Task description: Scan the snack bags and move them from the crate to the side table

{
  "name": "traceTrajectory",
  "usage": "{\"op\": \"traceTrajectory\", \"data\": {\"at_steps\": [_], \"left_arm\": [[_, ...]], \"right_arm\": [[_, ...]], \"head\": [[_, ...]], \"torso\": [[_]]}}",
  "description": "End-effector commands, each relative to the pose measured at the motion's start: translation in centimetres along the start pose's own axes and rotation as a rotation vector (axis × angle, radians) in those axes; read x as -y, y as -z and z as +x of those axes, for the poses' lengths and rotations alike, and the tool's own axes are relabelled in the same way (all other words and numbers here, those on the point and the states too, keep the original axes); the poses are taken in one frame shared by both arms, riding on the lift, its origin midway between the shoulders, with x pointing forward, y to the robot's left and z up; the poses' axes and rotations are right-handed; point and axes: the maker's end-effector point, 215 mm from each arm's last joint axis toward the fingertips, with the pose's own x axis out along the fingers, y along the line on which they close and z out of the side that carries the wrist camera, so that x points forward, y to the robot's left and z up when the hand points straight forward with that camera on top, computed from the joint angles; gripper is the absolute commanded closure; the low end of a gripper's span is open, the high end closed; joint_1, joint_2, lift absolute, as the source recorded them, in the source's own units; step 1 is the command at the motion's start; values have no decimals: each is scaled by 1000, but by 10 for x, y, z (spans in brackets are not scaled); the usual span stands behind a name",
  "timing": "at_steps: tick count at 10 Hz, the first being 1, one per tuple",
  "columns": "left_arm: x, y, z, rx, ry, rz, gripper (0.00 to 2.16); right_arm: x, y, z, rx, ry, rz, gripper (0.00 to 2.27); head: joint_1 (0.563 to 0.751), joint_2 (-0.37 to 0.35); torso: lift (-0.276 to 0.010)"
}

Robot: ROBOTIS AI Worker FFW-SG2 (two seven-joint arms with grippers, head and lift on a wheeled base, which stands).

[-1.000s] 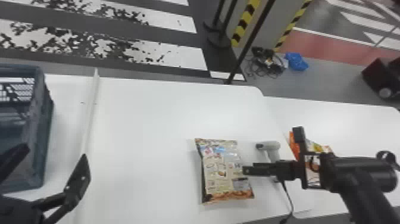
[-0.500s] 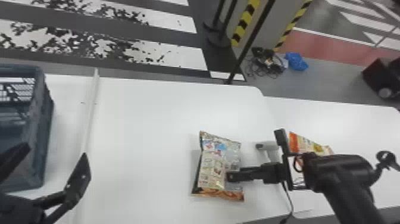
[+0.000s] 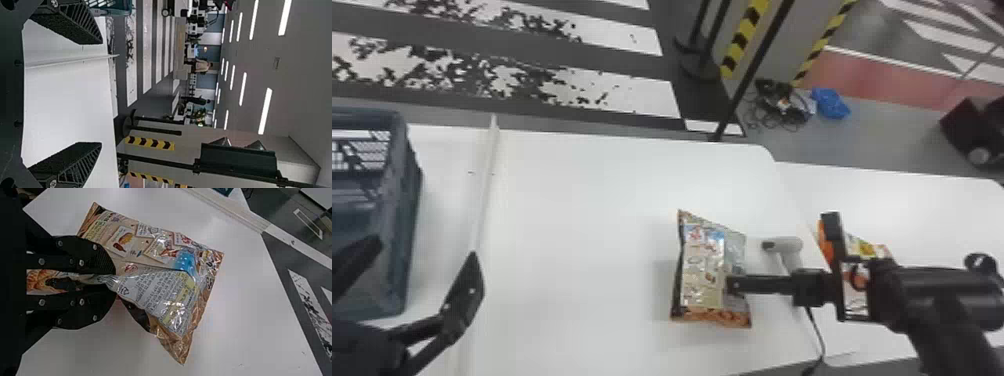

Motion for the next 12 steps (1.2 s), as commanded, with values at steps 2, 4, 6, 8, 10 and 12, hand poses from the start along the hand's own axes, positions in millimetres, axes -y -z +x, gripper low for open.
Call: {"op": "traceTrajectory", "data": {"at_steps": [2, 4, 6, 8, 10, 12], "left_arm": [[0, 0, 2, 1, 4, 2, 70], [1, 1, 2, -2, 11, 4, 70], [5, 5, 3, -17, 21, 8, 70], [3, 5, 7, -30, 24, 17, 70], [5, 3, 4, -29, 29, 20, 70], [5, 1, 2, -26, 31, 22, 70]], "right_arm": [[-19, -55, -50, 187, 8, -9, 2240], [14, -118, -101, 377, 146, -28, 2243], [89, -166, -157, 613, 428, -61, 2243], [163, -174, -224, 773, 736, 6, 2243], [238, -133, -247, 711, 989, 134, 2243], [274, -94, -240, 582, 1121, 125, 2229]], "head": [[695, -350], [695, -350], [695, -350], [695, -350], [695, -350], [695, -350]], "torso": [[-87], [-87], [-87], [-87], [-87], [-87]]}}
